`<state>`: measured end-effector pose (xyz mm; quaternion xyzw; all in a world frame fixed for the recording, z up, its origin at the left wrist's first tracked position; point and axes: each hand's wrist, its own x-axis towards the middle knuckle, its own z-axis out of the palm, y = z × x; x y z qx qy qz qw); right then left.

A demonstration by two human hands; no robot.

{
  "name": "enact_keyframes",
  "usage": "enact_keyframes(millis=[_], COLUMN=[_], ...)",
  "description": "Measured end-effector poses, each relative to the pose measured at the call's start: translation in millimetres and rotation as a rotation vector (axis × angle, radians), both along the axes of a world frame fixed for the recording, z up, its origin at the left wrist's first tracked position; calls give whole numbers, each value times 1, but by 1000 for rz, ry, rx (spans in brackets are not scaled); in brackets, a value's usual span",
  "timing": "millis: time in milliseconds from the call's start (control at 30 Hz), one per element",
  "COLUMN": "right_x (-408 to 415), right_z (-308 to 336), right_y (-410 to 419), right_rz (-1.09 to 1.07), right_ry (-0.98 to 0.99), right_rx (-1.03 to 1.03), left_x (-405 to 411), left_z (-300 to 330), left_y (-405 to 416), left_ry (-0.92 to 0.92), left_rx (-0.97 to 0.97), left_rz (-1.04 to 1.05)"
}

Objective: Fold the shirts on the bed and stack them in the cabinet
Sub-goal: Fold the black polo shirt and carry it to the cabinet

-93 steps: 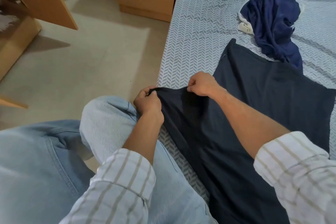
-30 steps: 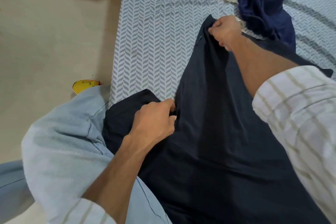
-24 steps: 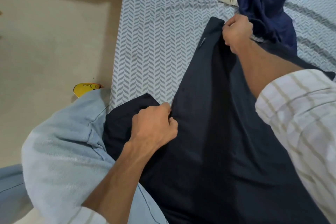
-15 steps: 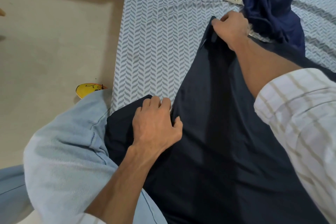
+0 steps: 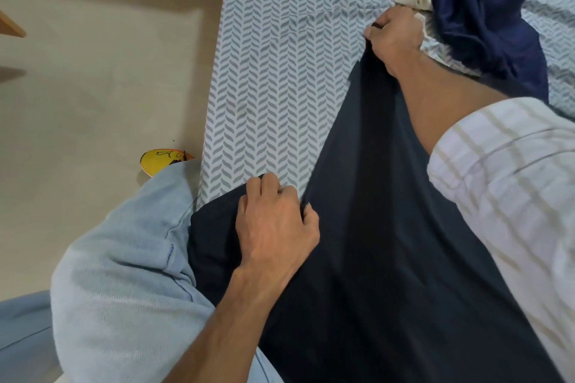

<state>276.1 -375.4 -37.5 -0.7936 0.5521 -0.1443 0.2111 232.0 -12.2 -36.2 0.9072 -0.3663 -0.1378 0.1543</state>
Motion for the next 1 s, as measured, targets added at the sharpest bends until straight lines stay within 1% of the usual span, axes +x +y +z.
enact_keyframes(millis=[133, 300, 400, 467, 633, 733, 833, 933, 1000], right_x=[3, -15, -55, -96, -203, -285, -373, -446, -489], right_z=[-7, -9, -7, -5, -7, -1, 3, 4, 4], right_y=[-3, 8, 27, 47, 98, 119, 120, 97, 82], right_rz=[-31, 40, 102, 127, 160, 61, -101, -278, -337], right_ry=[-28, -89, -100, -95, -143, -102, 6, 129, 165], right_rx=[-19, -11, -81, -127, -196, -241, -262, -160, -55], left_x=[-2, 0, -3, -7, -23, -45, -72, -95, -116], left_z=[-4, -5, -2, 3, 8, 10, 13, 15, 18], left_y=[-3, -4, -5, -6, -11, -20, -36, -57, -81], left_ry=[-73, -92, -125, -181, -266, -299, -297, -260, -221], left_rx=[-15, -30, -39, -45, 9, 47, 61, 73, 78], left_rz=[20, 8, -34, -85, -285, -390, -472, -564, -639])
